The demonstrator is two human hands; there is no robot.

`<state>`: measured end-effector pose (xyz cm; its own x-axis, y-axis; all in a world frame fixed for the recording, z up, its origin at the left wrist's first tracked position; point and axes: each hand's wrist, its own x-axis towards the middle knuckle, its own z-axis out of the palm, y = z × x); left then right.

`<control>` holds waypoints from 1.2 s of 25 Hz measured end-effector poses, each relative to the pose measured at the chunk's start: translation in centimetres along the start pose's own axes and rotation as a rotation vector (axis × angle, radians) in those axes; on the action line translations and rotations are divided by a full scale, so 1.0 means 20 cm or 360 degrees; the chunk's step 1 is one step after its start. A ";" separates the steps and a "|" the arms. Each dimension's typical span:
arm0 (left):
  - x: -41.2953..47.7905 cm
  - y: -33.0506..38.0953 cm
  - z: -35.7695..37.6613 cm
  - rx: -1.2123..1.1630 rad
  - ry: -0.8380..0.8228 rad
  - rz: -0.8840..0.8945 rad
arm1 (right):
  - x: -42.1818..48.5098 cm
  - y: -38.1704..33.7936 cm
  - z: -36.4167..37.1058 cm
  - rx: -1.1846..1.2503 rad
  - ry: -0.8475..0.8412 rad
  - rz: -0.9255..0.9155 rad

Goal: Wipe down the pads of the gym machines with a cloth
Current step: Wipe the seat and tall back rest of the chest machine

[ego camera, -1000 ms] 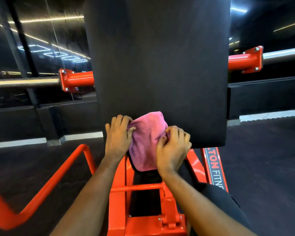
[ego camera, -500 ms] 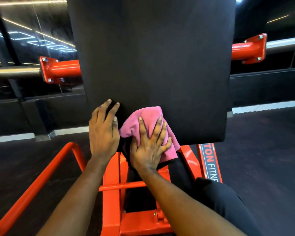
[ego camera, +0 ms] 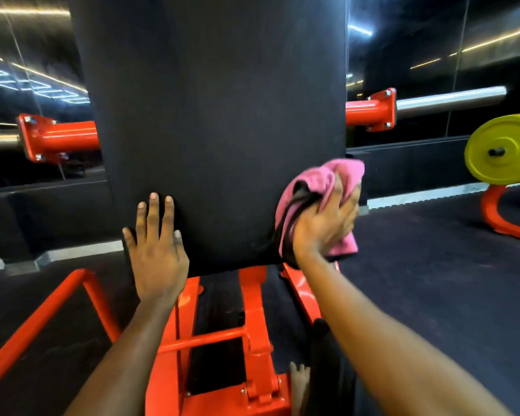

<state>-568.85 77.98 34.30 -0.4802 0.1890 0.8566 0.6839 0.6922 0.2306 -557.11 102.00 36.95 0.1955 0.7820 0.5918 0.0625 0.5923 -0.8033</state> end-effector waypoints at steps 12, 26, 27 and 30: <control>-0.04 -0.12 -0.04 -0.0233 -0.0055 0.0118 | -0.25 0.18 0.00 -0.0207 -0.0255 -0.0203; -0.23 -0.55 -0.51 0.0304 -0.0253 -0.0642 | -1.28 -0.25 0.28 -0.0248 -0.1112 -0.1491; -0.22 -0.55 -0.52 0.0276 -0.0310 -0.0729 | -1.27 -0.30 0.31 -0.0275 -0.1146 -0.1722; -0.15 -0.55 -0.55 0.0204 -0.0473 -0.0938 | -1.17 -0.51 0.36 -0.0417 -0.1351 -0.2298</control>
<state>-568.95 62.13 34.23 -0.8967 -0.0750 0.4362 0.1988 0.8122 0.5484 -569.43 79.00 31.73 -0.6976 -0.4000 0.5944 -0.1270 0.8855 0.4469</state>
